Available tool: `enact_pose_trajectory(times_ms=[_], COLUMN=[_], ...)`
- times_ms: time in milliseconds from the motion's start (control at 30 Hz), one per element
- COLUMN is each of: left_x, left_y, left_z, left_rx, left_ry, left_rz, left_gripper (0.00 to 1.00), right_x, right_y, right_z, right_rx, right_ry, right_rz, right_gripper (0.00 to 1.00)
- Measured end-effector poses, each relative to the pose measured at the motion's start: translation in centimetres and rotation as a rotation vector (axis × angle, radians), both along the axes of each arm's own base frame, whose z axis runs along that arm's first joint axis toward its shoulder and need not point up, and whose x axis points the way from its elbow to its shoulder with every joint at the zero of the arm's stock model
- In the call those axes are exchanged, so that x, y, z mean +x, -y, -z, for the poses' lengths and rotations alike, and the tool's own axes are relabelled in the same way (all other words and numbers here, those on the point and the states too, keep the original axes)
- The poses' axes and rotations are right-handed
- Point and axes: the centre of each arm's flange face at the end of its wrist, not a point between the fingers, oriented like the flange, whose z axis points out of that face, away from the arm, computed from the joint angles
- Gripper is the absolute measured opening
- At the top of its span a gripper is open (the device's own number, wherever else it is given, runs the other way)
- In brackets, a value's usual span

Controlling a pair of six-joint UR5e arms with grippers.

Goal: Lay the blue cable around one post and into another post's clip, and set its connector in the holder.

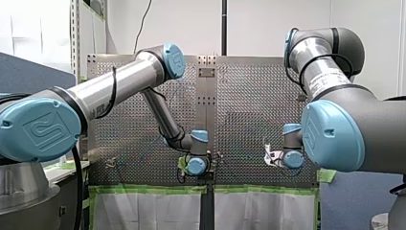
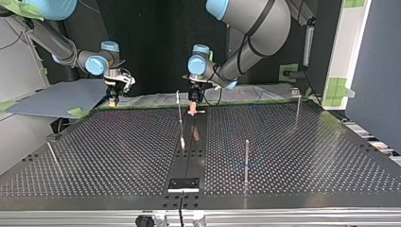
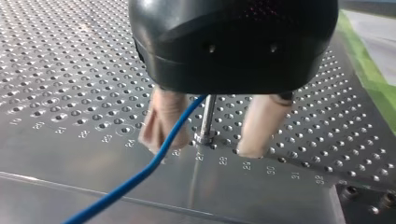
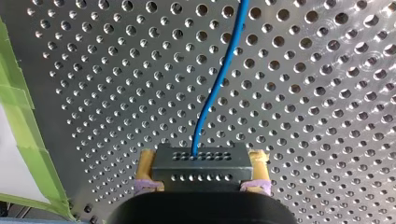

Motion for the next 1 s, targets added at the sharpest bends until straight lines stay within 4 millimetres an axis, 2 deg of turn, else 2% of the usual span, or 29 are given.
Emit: enact_pose_trajectory(times_ms=[400, 600, 767, 1000], left_x=[-2.2, -4.5, -6.8, -8.1], left_y=[-2.3, -2.3, -2.1, -1.5], left_z=[-2.2, -3.5, -3.1, -2.8], left_rx=[0.105, 0.155, 0.202, 0.224], left_ry=[-0.073, -0.115, -0.169, -0.213], left_rz=[-0.043, 0.011, 0.08, 0.136], left_gripper=[1.0, 1.0, 1.0, 1.0], right_x=[0.1, 0.1, 0.0, 0.0], right_y=[-0.2, -0.2, -0.3, -0.3], right_z=[0.2, 0.2, 0.3, 0.4], right_rx=[0.01, 0.013, 0.018, 0.019], right_ry=[-0.001, 0.001, 0.0, 0.0], right_rz=[-0.005, -0.003, -0.003, -0.005], right_gripper=[0.0, 0.0, 0.0, 0.0])
